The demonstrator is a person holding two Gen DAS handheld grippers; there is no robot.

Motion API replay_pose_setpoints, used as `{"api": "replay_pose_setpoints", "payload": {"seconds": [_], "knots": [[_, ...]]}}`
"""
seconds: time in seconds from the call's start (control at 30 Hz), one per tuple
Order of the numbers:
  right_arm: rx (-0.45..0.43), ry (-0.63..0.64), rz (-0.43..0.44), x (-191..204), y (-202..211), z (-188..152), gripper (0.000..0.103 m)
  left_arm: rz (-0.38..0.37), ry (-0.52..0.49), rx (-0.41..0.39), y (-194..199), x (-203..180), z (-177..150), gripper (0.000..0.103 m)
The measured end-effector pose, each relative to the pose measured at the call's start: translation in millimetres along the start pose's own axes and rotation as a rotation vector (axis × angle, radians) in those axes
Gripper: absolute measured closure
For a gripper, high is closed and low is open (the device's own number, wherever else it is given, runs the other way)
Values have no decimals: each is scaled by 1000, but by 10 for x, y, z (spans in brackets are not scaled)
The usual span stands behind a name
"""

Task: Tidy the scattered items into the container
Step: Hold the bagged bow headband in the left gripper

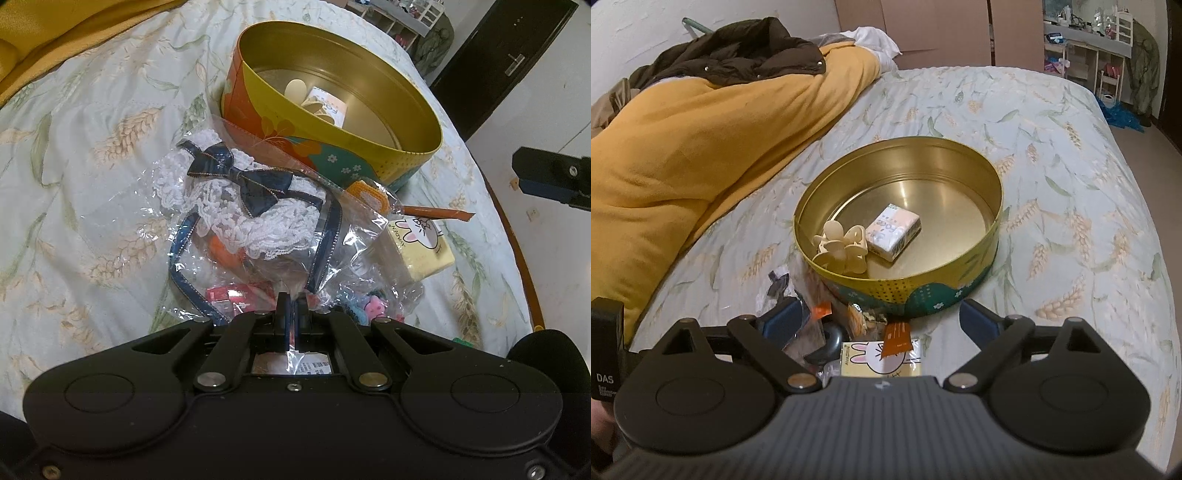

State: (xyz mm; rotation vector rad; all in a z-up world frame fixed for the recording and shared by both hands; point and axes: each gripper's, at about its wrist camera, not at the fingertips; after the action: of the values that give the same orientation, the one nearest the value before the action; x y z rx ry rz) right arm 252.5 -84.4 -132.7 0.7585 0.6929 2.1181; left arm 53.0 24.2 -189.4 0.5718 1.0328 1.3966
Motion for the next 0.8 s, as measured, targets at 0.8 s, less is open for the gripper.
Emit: {"api": "replay_pose_setpoints", "payload": {"seconds": [0.8], "knots": [[16, -6, 2, -15, -106, -489, 4, 17, -12, 6, -25, -22, -6, 102]]}}
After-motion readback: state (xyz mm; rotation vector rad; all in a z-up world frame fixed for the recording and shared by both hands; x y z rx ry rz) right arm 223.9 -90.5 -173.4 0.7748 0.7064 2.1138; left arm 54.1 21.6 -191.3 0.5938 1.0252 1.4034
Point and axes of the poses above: each gripper's, at about its wrist camera, not at the fingertips, and y roughly against the way its jaws point, x to its left, z to its top, and after that the axes turned 9 degrees about z, right-handed
